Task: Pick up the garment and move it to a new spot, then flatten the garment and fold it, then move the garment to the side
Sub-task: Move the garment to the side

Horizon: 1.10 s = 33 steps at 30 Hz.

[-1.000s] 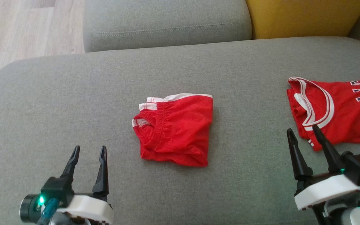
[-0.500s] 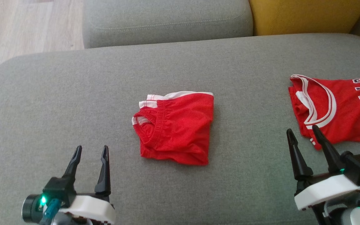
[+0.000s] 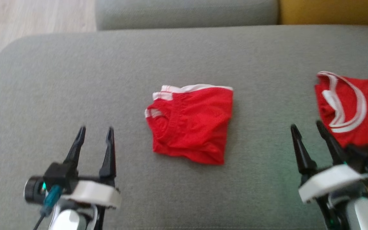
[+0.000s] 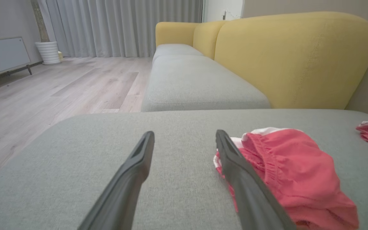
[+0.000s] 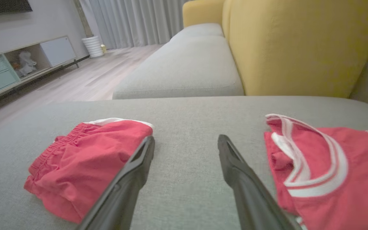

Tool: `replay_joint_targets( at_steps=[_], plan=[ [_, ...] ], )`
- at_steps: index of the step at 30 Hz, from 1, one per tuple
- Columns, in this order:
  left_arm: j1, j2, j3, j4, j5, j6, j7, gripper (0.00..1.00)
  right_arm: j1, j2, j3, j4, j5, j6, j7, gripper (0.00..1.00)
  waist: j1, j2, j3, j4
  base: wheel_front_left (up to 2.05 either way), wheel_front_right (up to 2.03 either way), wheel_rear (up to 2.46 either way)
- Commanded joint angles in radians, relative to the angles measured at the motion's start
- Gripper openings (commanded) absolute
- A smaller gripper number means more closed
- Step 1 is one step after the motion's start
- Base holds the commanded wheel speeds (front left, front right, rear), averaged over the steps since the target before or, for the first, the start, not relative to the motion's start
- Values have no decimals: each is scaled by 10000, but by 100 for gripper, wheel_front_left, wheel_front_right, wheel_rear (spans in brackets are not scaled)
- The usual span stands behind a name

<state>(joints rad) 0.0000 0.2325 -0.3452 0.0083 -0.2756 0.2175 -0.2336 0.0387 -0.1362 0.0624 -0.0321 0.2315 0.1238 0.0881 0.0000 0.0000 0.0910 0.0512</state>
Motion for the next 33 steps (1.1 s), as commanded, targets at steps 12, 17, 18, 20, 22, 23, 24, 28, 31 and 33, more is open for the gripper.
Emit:
replay_joint_targets(
  at_steps=[12,17,18,20,22,23,24,28,31,33],
  plan=[
    [-1833,-799,276,180,139,-455,-275,100,-3080,65,2018,3111,741,69,1130,100,0,0,1488,1730,0,0,0],
    [-1906,-1006,419,173,286,-609,-278,100,-3339,233,2299,4124,1036,69,1575,100,0,0,1587,1927,0,0,0],
    [-1901,-1043,463,165,320,-641,-278,100,-3364,291,2361,4299,1179,69,1700,100,0,0,1608,1943,0,0,0],
    [-1884,-1112,554,155,393,-699,-279,100,-3423,365,2463,4570,1398,69,1908,100,0,0,1645,1950,0,0,0],
    [-1856,-1168,649,141,465,-750,-279,100,-3484,414,2616,4738,1586,69,2121,82,0,0,1676,1913,0,0,0],
    [-1845,-1190,698,135,500,-775,-279,100,-3529,417,2686,4763,1640,69,2147,30,0,0,1697,1882,0,0,0],
    [-1842,-1211,739,137,535,-807,-280,100,-3565,399,2735,4796,1665,69,2162,0,0,0,1706,1853,0,0,0],
    [-1834,-1263,914,134,677,-924,-280,100,-3708,275,2938,4750,1677,69,1998,0,0,0,1706,1634,0,0,0],
    [-1798,-1278,1044,95,778,-988,-280,100,-3808,43,3115,4535,1529,69,1808,0,0,0,1670,1338,0,0,0],
    [-1755,-1267,1147,64,833,-1021,-280,100,-3865,-173,3269,4304,1437,69,1746,0,0,0,1656,1040,0,0,0]
  ],
)
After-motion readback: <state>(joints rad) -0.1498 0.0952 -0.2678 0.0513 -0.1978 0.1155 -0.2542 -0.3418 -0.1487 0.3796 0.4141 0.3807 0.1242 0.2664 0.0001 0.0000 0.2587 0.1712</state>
